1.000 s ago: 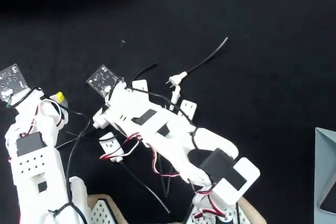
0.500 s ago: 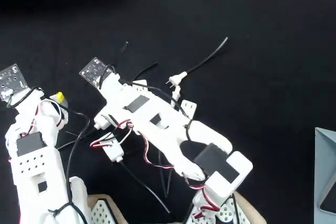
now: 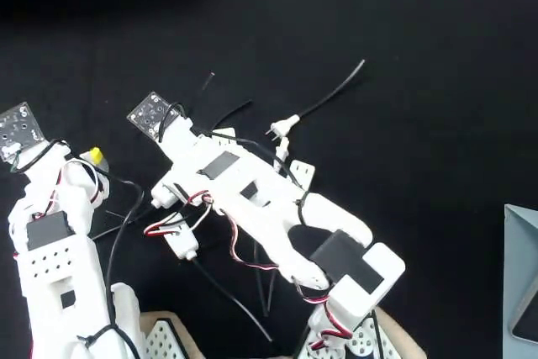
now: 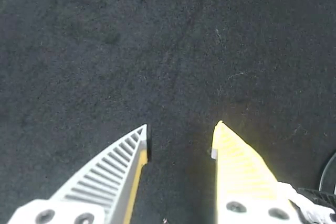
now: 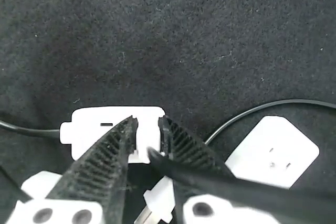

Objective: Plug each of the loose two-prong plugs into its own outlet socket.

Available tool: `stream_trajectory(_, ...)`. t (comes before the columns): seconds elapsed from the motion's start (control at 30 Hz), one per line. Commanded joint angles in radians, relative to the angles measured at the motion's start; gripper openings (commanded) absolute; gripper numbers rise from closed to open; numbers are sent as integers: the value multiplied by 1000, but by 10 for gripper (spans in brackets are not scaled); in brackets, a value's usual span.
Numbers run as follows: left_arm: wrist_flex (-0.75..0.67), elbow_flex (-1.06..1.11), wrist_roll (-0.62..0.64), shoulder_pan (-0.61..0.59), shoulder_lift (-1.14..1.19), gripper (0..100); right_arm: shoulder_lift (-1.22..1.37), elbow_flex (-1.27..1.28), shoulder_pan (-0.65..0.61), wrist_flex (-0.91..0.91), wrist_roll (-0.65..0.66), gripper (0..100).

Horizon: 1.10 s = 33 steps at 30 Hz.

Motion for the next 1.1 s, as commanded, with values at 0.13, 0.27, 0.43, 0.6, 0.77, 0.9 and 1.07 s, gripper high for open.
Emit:
stream_trajectory(0.13,-15,-4,2,-8,-17,203,25,4,-2,37,9,11)
stream_trajectory(0.27,-32,19,-2,-8,-17,205,24,2,-2,26,6,11)
stream_trajectory(0.43,-97,65,-2,-8,-17,205,-31,-1,2,-3,5,11)
stream_trajectory(0.6,-140,94,-3,-8,-17,206,-65,-4,48,-6,3,11)
stream_trajectory(0.77,-140,96,-3,-8,-17,206,-67,-24,115,-52,3,11)
stream_trajectory(0.9,-141,102,-3,-8,-17,206,-67,-35,164,-157,3,11)
stream_trajectory(1.07,-143,108,-3,-8,-17,206,-65,-35,195,-318,3,11)
